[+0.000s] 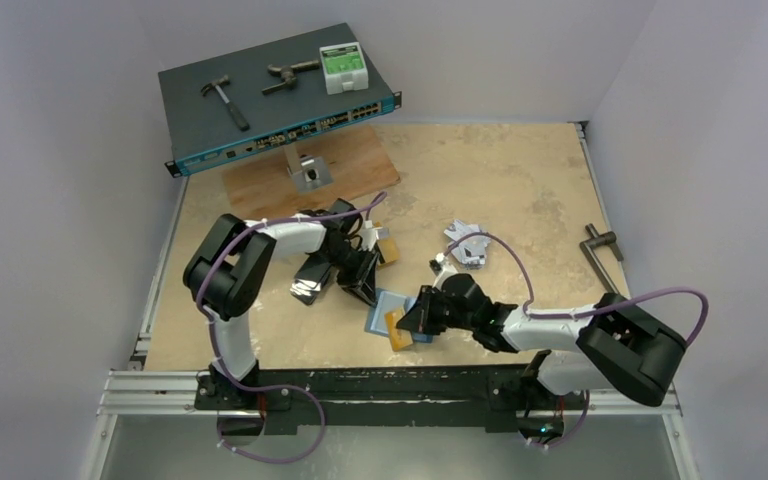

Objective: Put the credit cards into the card holder
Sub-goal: Turn over the card holder at the center of the board, then pick up the card holder from the center of the board.

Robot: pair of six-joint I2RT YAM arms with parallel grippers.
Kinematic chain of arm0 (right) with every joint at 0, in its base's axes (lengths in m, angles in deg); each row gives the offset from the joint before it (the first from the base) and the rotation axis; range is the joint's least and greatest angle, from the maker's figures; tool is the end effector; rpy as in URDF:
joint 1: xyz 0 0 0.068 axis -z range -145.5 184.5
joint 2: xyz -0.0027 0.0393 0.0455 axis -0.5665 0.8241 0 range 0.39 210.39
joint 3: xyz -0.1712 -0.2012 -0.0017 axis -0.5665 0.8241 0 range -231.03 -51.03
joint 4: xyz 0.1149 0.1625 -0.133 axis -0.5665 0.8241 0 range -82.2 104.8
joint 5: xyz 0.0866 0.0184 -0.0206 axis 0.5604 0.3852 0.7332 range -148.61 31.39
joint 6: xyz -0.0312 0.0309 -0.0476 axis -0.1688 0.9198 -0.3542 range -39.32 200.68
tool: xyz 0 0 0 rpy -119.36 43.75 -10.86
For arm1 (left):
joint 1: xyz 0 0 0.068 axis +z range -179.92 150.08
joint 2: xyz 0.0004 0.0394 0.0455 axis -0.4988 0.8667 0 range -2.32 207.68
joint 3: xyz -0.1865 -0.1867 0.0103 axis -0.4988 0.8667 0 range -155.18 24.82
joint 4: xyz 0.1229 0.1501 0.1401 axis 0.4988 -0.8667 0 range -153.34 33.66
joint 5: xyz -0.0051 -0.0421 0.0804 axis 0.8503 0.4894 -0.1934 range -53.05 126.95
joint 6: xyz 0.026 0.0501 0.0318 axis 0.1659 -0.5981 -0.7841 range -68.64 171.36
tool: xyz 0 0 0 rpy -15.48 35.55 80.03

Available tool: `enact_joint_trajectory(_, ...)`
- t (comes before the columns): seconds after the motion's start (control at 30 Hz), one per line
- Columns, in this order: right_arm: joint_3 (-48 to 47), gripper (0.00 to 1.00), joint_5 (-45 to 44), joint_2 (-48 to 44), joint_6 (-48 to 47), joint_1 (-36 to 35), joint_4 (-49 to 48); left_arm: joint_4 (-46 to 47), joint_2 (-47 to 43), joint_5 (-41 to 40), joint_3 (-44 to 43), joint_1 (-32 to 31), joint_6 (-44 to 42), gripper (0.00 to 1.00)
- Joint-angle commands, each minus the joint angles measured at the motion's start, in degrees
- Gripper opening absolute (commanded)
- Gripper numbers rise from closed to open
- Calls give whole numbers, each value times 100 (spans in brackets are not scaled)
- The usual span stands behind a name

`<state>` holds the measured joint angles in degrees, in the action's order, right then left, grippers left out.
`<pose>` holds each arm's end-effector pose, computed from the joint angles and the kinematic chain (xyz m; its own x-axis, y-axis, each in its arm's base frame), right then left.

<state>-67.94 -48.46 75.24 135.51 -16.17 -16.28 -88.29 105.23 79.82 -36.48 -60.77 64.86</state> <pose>0.1354 0.1793 0.1351 -0.9016 0.1691 -0.3981 -0.2034 0.6465 0.7353 0.2536 -0.1915 0.1296 -0.9328 0.3579 -0.0435 0.2855 0.6595 -0.6953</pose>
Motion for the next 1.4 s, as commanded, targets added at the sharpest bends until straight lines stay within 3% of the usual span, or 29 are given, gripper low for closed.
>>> enact_joint_trajectory(0.0, 236, 0, 55, 92, 170, 55, -519, 127, 184, 169, -238, -59, 162, 7)
enact_joint_trajectory(0.07, 285, 0, 58, 8, 178, 84, -505, 92, 255, 144, -296, -49, 147, 0)
enact_joint_trajectory(0.23, 410, 0, -15, -700, 174, 230, 9, 78, 240, 51, -302, -49, 119, 0)
enact_joint_trajectory(0.43, 540, 0, -355, -2010, 53, 371, 1360, -55, 79, 39, -355, -43, 60, 0)
enact_joint_trajectory(0.6, 697, 0, -388, -2062, 63, 374, 1425, -77, 31, 159, -395, -42, 178, 0)
enact_joint_trajectory(0.73, 693, 0, -321, -1410, -22, 374, 829, -27, 12, 471, -451, -85, 368, 13)
enact_joint_trajectory(0.87, 677, 0, -257, -753, 16, 366, 329, 153, 91, 958, -406, -84, 646, 39)
enact_joint_trajectory(1.03, 713, 0, -340, -734, 19, 366, 408, 177, 119, 1133, -249, -79, 648, 47)
enact_joint_trajectory(1.07, 727, 0, -346, -761, 26, 365, 431, 226, 101, 1183, -209, -78, 678, 59)
enact_joint_trajectory(1.1, 744, 0, -359, -783, 40, 365, 452, 269, 90, 1235, -178, -72, 725, 65)
enact_joint_trajectory(1.37, 676, 0, -403, -1090, 133, 368, 788, 379, -82, 1679, -63, 34, 905, 68)
